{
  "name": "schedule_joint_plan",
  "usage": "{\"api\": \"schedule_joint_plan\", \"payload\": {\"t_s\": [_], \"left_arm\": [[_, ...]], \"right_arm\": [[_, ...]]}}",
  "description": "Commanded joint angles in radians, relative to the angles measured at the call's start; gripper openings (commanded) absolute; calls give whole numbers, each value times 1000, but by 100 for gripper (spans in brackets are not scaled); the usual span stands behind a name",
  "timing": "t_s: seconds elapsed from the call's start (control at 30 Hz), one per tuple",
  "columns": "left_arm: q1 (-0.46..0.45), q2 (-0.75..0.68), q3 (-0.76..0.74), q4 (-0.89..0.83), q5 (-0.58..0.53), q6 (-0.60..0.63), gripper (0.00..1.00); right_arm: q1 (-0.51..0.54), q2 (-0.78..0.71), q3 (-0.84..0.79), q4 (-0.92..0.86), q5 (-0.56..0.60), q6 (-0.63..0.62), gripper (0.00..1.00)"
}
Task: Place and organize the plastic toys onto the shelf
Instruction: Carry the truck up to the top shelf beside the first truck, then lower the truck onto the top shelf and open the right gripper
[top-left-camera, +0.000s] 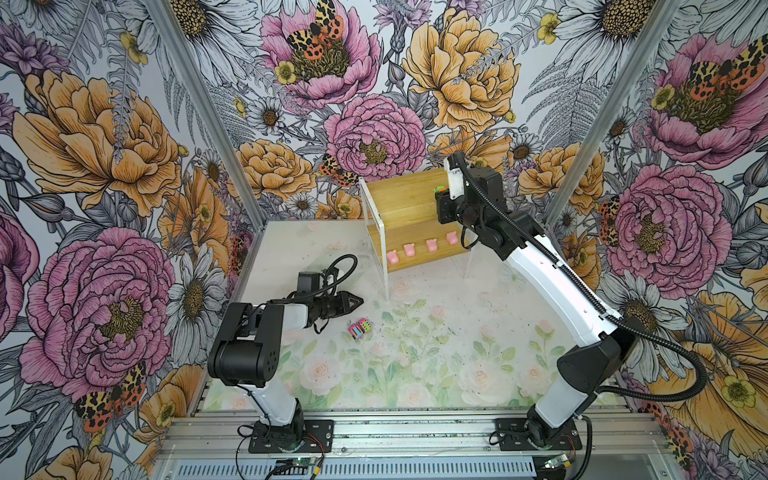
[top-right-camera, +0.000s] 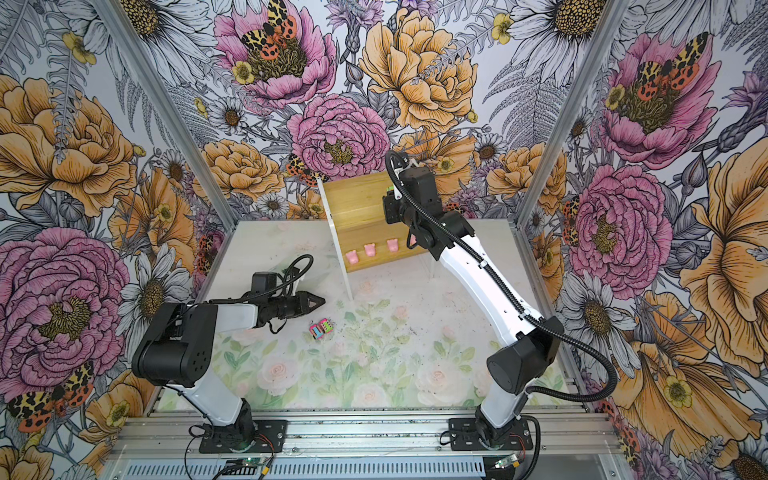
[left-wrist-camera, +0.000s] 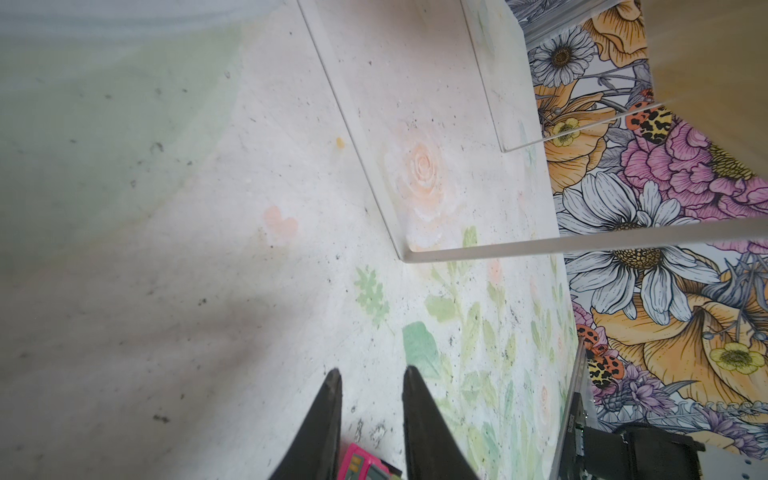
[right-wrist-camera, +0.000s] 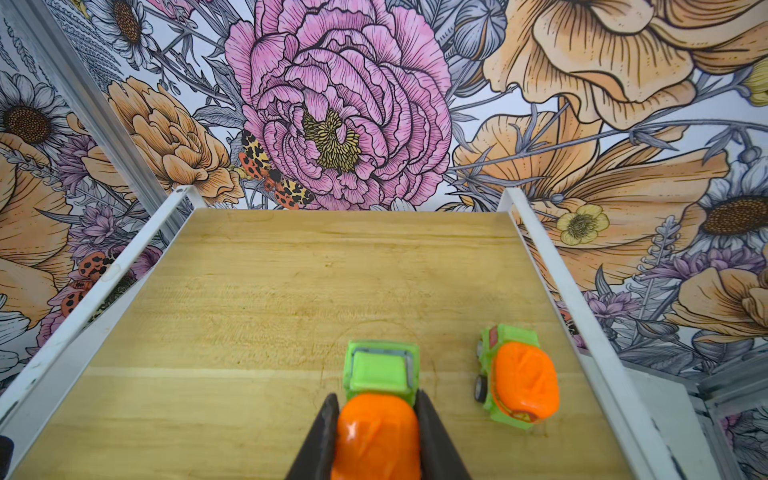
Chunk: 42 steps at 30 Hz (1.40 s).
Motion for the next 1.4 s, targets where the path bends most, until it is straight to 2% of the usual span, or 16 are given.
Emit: {"api": "schedule_joint_plan", "payload": {"t_s": [0.0, 0.67, 1.0, 1.37], "left_arm": [[8, 4, -9, 27, 23, -8, 28], [8, 4, -10, 29, 21, -8, 28], [8, 5, -9, 27, 22, -9, 28], [9, 6, -10, 27, 23, -8, 28]], "right_arm": [[-18, 20, 29, -13, -4, -7, 20], [-39, 61, 16, -13, -81, -14, 20], [-39, 70, 9, -13, -74, -22, 27], [-39, 74, 6, -13, -95, -52, 28]]}}
